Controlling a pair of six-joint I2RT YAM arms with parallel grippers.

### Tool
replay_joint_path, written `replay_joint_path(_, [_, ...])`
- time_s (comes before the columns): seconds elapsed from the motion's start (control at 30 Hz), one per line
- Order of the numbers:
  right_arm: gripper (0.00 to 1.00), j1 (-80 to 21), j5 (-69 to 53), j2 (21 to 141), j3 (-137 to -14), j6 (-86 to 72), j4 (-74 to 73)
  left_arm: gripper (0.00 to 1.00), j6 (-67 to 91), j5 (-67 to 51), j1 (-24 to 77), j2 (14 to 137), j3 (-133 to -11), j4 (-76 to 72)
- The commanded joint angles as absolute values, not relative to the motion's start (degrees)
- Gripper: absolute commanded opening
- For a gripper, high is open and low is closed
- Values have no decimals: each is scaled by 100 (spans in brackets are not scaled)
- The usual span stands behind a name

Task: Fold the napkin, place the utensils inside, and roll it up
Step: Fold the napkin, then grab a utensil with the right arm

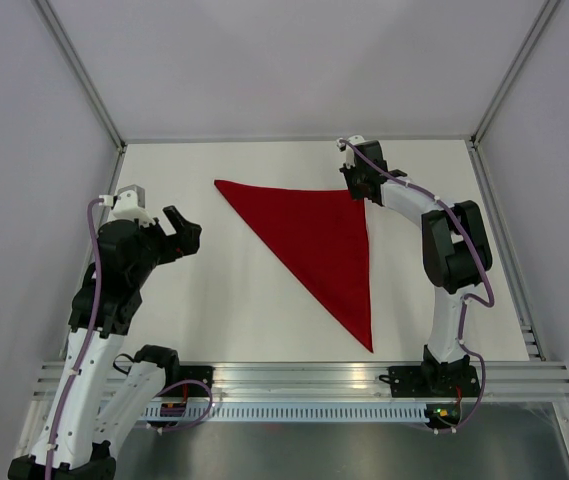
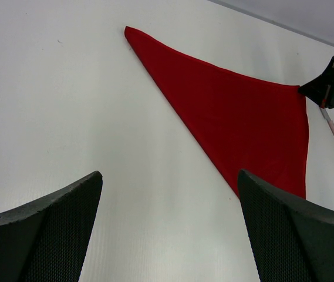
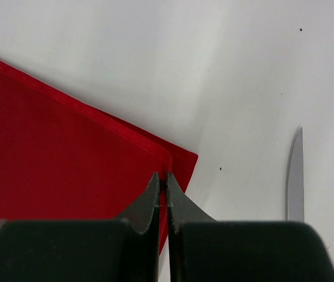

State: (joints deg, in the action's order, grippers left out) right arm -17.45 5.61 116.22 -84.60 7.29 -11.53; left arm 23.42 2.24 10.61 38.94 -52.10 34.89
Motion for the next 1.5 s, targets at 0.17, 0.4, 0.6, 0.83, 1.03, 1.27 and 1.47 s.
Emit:
replay_joint_path(0.17, [0,-1679,791,11751,-8719,703,-1125,100,2065,26,1028,3894,-5150,3322])
replay_joint_path(0.4, [38,-1653,932,11865,-8833,695,-1178,100,2057,26,1037,3894,-5142,3322])
replay_joint_path(0.6, [65,-1512,870,11839,-9079,668,-1336,100,2057,26,1028,3885,-5133,3322])
replay_joint_path(0.83, [58,-819,1,11076,-8536,816,-1669,100,2048,-149,1037,3902,-5159,3305])
replay_joint_path(1.03, [52,490,-1124,10573,-7806,1309,-1907,100,2039,-211,1028,3823,-5142,3314])
replay_joint_path(1.27, [56,773,-1608,10477,-7357,1828,-2136,100,2039,-237,1028,3744,-5124,3322])
replay_joint_path(1.47, [60,791,-1565,10485,-7163,2030,-2171,100,2039,-255,1037,3762,-5124,3322])
